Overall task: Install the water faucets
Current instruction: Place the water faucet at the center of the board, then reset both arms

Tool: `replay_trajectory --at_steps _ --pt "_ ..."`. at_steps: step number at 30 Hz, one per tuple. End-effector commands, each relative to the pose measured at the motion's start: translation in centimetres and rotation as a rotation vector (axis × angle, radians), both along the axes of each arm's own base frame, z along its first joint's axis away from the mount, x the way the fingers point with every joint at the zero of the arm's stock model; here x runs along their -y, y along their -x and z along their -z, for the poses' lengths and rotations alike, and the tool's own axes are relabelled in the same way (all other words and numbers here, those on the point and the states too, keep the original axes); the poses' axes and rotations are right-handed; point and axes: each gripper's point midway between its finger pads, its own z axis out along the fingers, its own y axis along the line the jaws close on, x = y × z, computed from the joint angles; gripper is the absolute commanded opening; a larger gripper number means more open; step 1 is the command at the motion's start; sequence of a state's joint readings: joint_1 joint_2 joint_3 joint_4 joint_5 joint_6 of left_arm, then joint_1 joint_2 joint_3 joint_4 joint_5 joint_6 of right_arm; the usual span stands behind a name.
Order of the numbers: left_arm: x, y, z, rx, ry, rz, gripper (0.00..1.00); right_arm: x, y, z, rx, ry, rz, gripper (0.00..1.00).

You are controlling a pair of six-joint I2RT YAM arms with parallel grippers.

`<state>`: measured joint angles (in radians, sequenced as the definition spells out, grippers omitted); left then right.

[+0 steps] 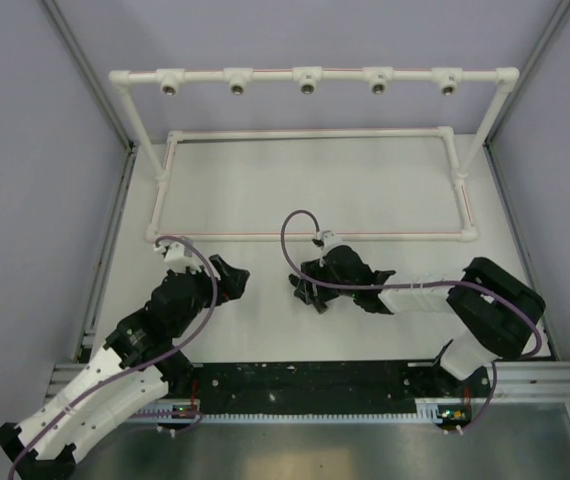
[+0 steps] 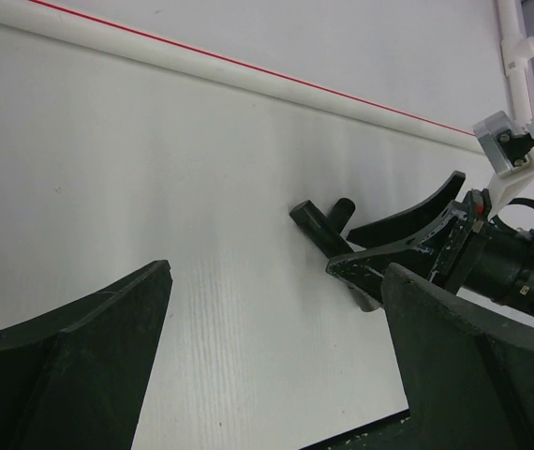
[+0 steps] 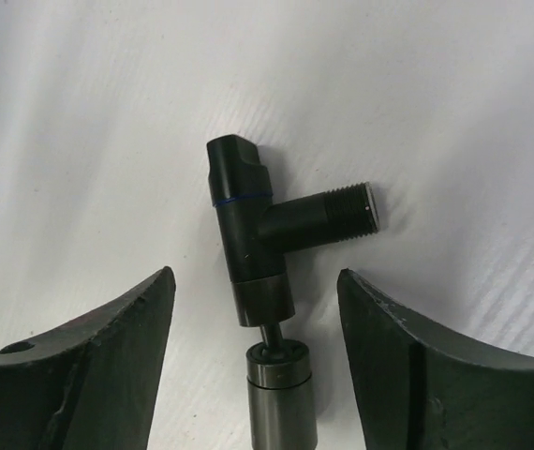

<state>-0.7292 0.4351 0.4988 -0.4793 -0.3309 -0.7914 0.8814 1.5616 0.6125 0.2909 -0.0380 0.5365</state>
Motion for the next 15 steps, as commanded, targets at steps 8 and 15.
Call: replay_trajectory --at_steps 8,15 --pt "-2.1 -0.6 -0.3 0.016 -0.088 -0.084 0.99 5.7 -3.0 -5.7 0.201 0.133 0.216 0.77" --pt "-2.3 -0.5 0.2 0.034 -0.061 -0.095 0.99 10.5 -1.1 -8.6 0.291 -0.046 0.39 0.8"
